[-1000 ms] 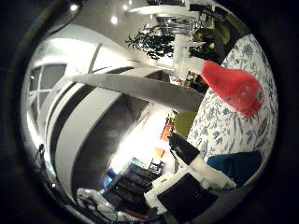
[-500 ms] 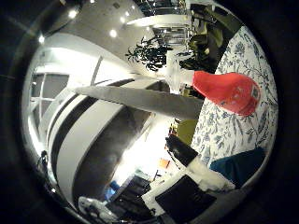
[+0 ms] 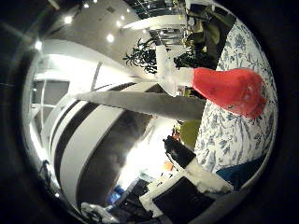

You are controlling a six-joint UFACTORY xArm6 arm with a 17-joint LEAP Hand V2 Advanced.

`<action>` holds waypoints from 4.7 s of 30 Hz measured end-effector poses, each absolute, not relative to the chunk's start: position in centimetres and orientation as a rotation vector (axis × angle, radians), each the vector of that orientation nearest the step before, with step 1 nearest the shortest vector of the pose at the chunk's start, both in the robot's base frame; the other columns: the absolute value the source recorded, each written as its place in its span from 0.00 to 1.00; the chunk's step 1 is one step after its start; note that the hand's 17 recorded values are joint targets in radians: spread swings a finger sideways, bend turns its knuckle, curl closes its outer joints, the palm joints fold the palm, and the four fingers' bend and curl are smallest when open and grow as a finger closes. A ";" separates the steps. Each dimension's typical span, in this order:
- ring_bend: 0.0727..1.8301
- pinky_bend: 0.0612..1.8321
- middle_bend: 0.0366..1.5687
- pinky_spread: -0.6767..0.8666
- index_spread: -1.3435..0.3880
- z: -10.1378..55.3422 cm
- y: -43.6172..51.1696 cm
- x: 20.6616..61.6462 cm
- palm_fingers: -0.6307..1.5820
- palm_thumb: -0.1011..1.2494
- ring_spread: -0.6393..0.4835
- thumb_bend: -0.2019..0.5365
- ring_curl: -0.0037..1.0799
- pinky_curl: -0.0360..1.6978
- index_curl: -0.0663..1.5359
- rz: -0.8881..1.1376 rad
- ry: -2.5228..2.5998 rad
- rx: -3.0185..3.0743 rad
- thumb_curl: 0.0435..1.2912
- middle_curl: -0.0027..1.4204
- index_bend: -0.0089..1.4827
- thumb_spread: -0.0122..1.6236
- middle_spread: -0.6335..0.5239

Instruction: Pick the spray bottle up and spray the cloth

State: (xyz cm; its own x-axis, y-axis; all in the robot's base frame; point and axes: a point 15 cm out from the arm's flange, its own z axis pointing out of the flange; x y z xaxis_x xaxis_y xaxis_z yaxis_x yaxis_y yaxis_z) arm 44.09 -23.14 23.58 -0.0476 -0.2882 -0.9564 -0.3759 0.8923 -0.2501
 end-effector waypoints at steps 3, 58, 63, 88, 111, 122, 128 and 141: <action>0.16 0.15 0.13 0.67 0.74 23.8 -22.8 45.0 0.30 0.59 0.78 0.24 0.27 0.21 0.20 0.092 1.633 -0.517 0.25 0.24 0.11 0.62 0.75; 0.42 0.22 0.42 0.42 0.63 22.9 -13.8 58.4 0.87 0.62 0.47 0.25 0.42 0.20 0.33 0.289 1.655 -0.700 0.27 0.37 0.27 0.60 0.47; 0.55 0.43 0.62 0.26 0.64 22.4 -12.7 59.0 0.91 0.70 0.43 0.26 0.50 0.29 0.44 0.300 1.657 -0.790 0.32 0.43 0.52 0.59 0.46; 0.76 0.61 0.87 0.32 0.68 29.7 -16.8 52.9 0.82 0.87 0.41 0.26 0.63 0.63 0.47 0.285 1.614 -1.173 0.52 0.44 0.82 0.54 0.49; 0.78 0.54 0.87 0.30 0.68 41.6 -17.8 42.8 0.82 0.85 0.42 0.25 0.60 0.76 0.45 0.472 1.565 -1.556 0.56 0.42 0.83 0.54 0.49; 0.78 0.53 0.87 0.30 0.68 43.7 -16.4 39.0 0.82 0.84 0.42 0.25 0.59 0.77 0.45 0.436 1.632 -1.831 0.58 0.42 0.83 0.54 0.49; 0.78 0.53 0.87 0.29 0.68 44.7 -13.5 37.2 0.82 0.84 0.42 0.25 0.59 0.78 0.45 0.389 1.656 -2.044 0.57 0.42 0.83 0.54 0.49; 0.78 0.53 0.87 0.29 0.68 41.9 -6.3 35.7 0.82 0.82 0.42 0.25 0.59 0.78 0.45 0.162 1.743 -2.521 0.57 0.42 0.83 0.56 0.49</action>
State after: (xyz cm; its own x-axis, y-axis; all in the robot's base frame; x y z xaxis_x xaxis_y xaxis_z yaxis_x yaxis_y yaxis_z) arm 35.68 -6.28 41.90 0.3502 -0.9279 -0.1276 -0.9355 -0.3532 0.0009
